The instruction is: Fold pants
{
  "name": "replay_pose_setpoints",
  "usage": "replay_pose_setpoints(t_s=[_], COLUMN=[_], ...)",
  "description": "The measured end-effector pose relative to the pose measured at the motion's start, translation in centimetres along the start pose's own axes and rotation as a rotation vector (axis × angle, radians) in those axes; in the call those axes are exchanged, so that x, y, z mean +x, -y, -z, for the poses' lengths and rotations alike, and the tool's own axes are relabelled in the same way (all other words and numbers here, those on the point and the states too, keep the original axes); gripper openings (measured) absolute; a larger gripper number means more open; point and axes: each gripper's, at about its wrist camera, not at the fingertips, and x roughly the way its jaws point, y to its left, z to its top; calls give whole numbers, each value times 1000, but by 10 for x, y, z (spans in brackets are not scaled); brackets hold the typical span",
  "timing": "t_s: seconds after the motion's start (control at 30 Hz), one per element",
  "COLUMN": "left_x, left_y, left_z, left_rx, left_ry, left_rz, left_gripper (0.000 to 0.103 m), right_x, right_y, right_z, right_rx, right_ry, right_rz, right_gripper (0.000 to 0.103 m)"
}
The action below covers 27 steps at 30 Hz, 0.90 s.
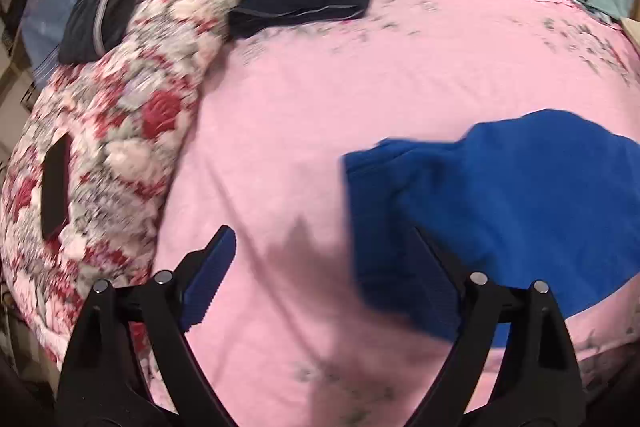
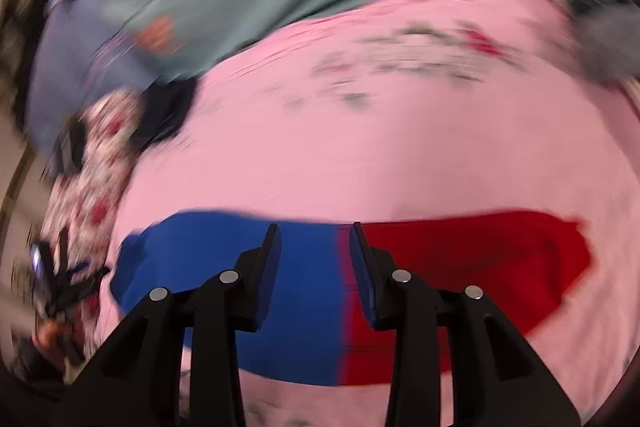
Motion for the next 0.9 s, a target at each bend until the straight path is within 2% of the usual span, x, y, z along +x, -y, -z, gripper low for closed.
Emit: replay_pose_setpoints(t_s=[0.1, 0.17, 0.27, 0.33, 0.37, 0.4, 0.47, 0.57, 0.63, 0.67, 0.7, 0.73, 0.77, 0.83, 0.9], left_x=[7, 11, 14, 18, 19, 18, 16, 12, 10, 10, 10, 11, 12, 14, 12], left_y=[-17, -20, -23, -33, -39, -47, -58, -73, -79, -82, -86, -89, -92, -101, -106], left_z=[14, 24, 41, 50, 53, 57, 59, 58, 57, 57, 58, 59, 60, 63, 66], left_rx=[-51, -56, -57, -86, -103, -125, -150, -167, -170, -170, -175, -183, -192, -222, -242], left_ry=[-28, -45, -56, -67, -70, -68, -57, -29, -14, -8, -3, -2, -3, -1, 8], left_rz=[15, 36, 41, 60, 68, 72, 80, 90, 89, 89, 90, 95, 98, 111, 125], left_gripper=[89, 89, 89, 89, 89, 89, 89, 89, 89, 89, 89, 89, 89, 89, 89], right_x=[40, 60, 83, 96, 98, 103, 111, 136, 160, 177, 193, 202, 204, 194, 179], right_y=[-85, -136, -199, -231, -242, -257, -282, -315, -329, -332, -331, -327, -320, -303, -286], right_z=[6, 24, 56, 70, 75, 77, 78, 78, 86, 91, 94, 87, 75, 36, 4], right_rx=[-243, -404, -618, -716, -750, -792, -864, -983, -1084, -1153, -1197, -1160, -1058, -767, -538], right_ry=[-119, -202, -302, -320, -311, -291, -217, -159, -142, -147, -162, -203, -235, -248, -194], right_rz=[-165, -264, -322, -335, -328, -316, -297, -245, -137, -51, 10, 8, -31, -174, -239], right_gripper=[36, 36, 36, 36, 36, 41, 58, 58, 58, 58, 45, 34, 15, 14, 14])
